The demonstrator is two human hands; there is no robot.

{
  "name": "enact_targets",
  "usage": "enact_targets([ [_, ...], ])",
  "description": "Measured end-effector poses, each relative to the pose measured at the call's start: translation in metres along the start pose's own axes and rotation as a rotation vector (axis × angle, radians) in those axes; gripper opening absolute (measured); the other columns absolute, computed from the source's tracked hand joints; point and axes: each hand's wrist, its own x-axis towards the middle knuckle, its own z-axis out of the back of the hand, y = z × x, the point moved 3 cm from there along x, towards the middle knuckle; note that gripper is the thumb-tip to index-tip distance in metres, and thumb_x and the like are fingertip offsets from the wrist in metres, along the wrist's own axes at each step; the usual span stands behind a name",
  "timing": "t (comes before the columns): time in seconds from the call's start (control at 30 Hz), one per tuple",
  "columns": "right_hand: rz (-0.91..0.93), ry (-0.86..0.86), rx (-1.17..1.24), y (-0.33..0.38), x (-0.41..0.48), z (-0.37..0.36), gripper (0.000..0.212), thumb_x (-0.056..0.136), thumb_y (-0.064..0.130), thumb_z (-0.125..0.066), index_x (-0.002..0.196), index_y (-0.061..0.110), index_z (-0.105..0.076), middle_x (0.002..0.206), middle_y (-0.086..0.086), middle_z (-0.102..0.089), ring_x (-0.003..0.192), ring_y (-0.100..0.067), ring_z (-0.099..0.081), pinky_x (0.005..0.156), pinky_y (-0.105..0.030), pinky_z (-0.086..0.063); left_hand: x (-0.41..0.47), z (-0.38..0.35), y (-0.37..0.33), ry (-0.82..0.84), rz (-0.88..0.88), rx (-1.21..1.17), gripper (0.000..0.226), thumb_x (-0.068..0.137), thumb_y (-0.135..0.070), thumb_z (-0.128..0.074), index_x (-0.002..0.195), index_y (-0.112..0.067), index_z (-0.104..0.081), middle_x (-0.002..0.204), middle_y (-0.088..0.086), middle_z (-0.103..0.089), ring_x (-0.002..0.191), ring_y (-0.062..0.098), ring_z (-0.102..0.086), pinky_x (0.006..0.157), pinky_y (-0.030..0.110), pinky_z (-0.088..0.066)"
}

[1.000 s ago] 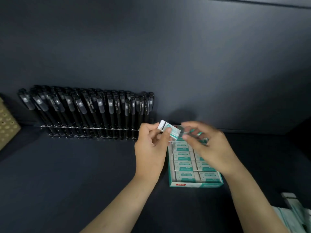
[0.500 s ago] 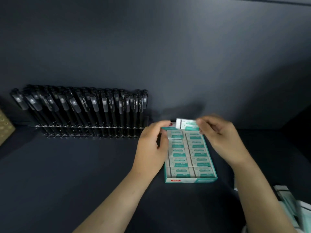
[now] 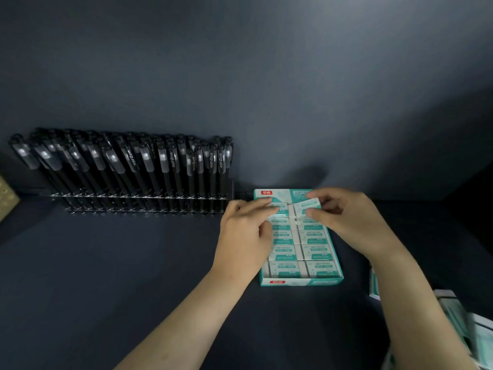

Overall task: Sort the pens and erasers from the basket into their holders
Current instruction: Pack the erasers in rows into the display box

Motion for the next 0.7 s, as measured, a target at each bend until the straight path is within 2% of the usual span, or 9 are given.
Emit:
enact_targets([
  [0.13, 0.135, -0.08, -0.22, 0.001, 0.002, -0.001, 0.023, 0.075, 0.013, -0.08, 0.095, 0.021, -0.073, 0.092, 0.015, -0.056, 0.08, -0.003, -0.057, 0.067, -0.003, -0.042, 0.001, 0.002, -0.003, 0.004, -0.018, 0.031, 0.035, 0.081, 0.001, -0.058, 0.107, -0.016, -0.075, 0.116, -0.006, -0.069, 0.099, 0.015, -0.052, 0.093, 0.031, -0.049],
  [0.2, 0.162, -0.075, -0.268, 0.0, 0.003, -0.003, 0.025, 0.076, 0.012, -0.08, 0.1, 0.016, -0.074, 0.093, 0.014, -0.054, 0.081, -0.002, -0.056, 0.068, -0.002, -0.041, 0.001, 0.002, -0.005, -0.004, -0.028, 0.06, 0.034, 0.08, -0.001, -0.059, 0.106, -0.017, -0.075, 0.113, -0.006, -0.07, 0.093, 0.016, -0.054, 0.087, 0.036, -0.053],
  [0.3, 0.23, -0.09, -0.347, 0.0, 0.002, -0.003, 0.027, 0.077, 0.011, -0.079, 0.102, 0.016, -0.072, 0.092, 0.01, -0.06, 0.081, -0.004, -0.054, 0.073, -0.009, -0.042, -0.001, 0.006, -0.009, -0.027, -0.04, 0.162, 0.034, 0.077, -0.009, -0.059, 0.103, -0.022, -0.075, 0.108, -0.01, -0.072, 0.077, 0.016, -0.054, 0.074, 0.038, -0.053],
  [0.37, 0.275, -0.117, -0.403, 0.002, 0.002, -0.003, 0.019, 0.076, 0.013, -0.079, 0.094, 0.015, -0.071, 0.092, 0.007, -0.064, 0.083, -0.008, -0.054, 0.074, -0.017, -0.042, -0.003, 0.006, -0.01, -0.028, -0.036, 0.211, 0.034, 0.074, -0.007, -0.069, 0.103, -0.025, -0.075, 0.106, -0.011, -0.072, 0.074, 0.016, -0.055, 0.073, 0.035, -0.05],
  [0.43, 0.31, -0.138, -0.438, 0.003, 0.002, -0.005, 0.011, 0.076, 0.014, -0.079, 0.081, 0.014, -0.07, 0.088, 0.006, -0.066, 0.082, -0.011, -0.055, 0.072, -0.019, -0.039, -0.003, 0.006, -0.01, -0.023, -0.035, 0.238, 0.037, 0.073, -0.006, -0.074, 0.104, -0.025, -0.075, 0.105, -0.011, -0.073, 0.077, 0.016, -0.057, 0.076, 0.034, -0.047],
  [0.53, 0.316, -0.132, -0.468, 0.007, 0.002, -0.009, 0.011, 0.08, 0.014, -0.076, 0.073, 0.011, -0.068, 0.083, 0.004, -0.066, 0.076, -0.01, -0.057, 0.069, -0.023, -0.043, -0.003, 0.006, -0.012, -0.001, -0.021, 0.219, 0.036, 0.077, -0.006, -0.071, 0.107, -0.024, -0.074, 0.109, -0.01, -0.072, 0.09, 0.017, -0.06, 0.084, 0.035, -0.044],
  [0.63, 0.238, -0.101, -0.418, 0.008, 0.001, -0.009, 0.01, 0.083, 0.015, -0.074, 0.076, 0.009, -0.071, 0.086, 0.004, -0.068, 0.078, -0.008, -0.062, 0.076, -0.027, -0.052, -0.002, 0.007, -0.011, 0.057, 0.026, 0.15, 0.037, 0.084, -0.006, -0.063, 0.114, -0.024, -0.071, 0.117, -0.012, -0.068, 0.11, 0.015, -0.056, 0.098, 0.035, -0.04],
  [0.7, 0.166, -0.062, -0.354, 0.006, 0.001, -0.006, 0.003, 0.084, 0.014, -0.074, 0.085, 0.011, -0.075, 0.091, 0.006, -0.069, 0.083, -0.008, -0.063, 0.083, -0.028, -0.053, -0.002, 0.006, -0.01, 0.086, 0.054, 0.104, 0.038, 0.086, -0.006, -0.059, 0.119, -0.025, -0.068, 0.123, -0.012, -0.065, 0.118, 0.012, -0.051, 0.105, 0.037, -0.039],
])
